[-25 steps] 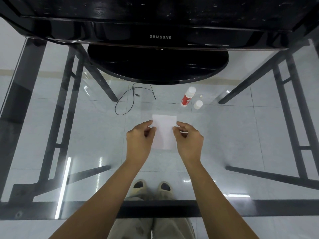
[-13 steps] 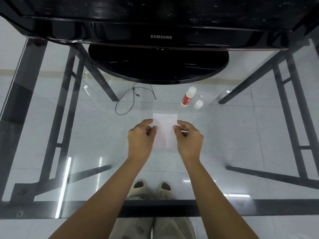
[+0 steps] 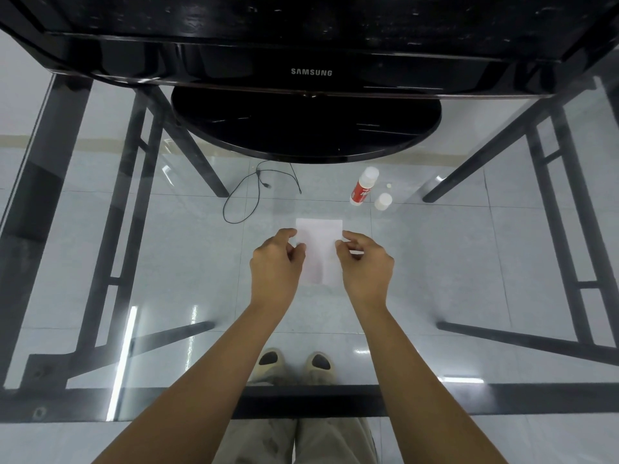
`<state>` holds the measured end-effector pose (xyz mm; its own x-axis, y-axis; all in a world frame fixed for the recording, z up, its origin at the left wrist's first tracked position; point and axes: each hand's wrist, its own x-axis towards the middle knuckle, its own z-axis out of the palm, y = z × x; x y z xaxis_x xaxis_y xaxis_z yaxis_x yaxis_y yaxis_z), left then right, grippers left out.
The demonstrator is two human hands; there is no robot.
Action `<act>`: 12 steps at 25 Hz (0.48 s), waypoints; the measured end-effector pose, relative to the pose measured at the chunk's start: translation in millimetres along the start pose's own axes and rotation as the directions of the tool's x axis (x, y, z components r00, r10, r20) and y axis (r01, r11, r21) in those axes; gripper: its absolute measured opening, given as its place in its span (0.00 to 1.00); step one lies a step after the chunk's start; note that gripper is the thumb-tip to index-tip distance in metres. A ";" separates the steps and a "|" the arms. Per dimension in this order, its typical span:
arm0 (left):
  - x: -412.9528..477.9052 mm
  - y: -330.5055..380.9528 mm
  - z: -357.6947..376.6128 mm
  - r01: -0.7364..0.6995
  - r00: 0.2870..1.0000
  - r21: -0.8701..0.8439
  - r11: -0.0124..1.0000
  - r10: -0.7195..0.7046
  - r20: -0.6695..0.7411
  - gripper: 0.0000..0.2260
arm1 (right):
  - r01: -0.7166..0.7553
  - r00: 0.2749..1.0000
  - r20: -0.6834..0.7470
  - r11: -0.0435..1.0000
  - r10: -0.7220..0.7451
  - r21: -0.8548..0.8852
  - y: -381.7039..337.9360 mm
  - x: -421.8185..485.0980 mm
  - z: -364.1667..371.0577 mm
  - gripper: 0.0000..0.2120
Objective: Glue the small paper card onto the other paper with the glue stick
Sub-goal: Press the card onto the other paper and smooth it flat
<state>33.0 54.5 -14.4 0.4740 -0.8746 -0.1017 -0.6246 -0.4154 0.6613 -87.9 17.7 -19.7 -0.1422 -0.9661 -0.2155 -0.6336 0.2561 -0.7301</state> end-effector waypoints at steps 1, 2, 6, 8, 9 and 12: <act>-0.2 0.0 0.2 0.000 1.000 0.005 1.000 0.000 0.001 0.12 | 0.011 1.000 -0.001 1.000 -0.011 -0.011 0.1 0.2 0.2 0.11; -0.5 0.0 0.6 -0.002 1.000 0.013 1.000 0.002 0.004 0.12 | 0.021 1.000 -0.002 0.999 -0.021 -0.028 -0.1 0.6 0.4 0.12; -1.7 0.6 1.8 -0.012 1.000 0.039 0.999 0.012 0.010 0.13 | 0.092 0.996 0.020 0.981 -0.089 -0.172 -0.2 2.6 0.5 0.13; -1.8 0.1 2.2 -0.014 1.000 0.058 0.998 0.014 0.015 0.13 | 0.170 0.985 0.047 0.949 -0.163 -0.265 2.3 3.0 -0.9 0.15; -2.0 0.1 2.5 -0.015 1.000 0.064 0.998 0.014 0.015 0.13 | 0.238 0.971 0.065 0.923 -0.230 -0.302 4.7 3.6 -1.9 0.16; -1.8 0.5 2.8 -0.021 1.000 0.068 0.997 0.021 0.010 0.13 | 0.488 0.873 0.204 0.803 -0.443 -0.342 14.9 7.6 -4.4 0.19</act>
<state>30.1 55.2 -15.9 0.4546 -0.8856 -0.0957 -0.6753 -0.4127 0.6112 -101.7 14.1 -29.4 0.3118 -0.9501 0.0035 -0.8382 -0.2768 -0.4699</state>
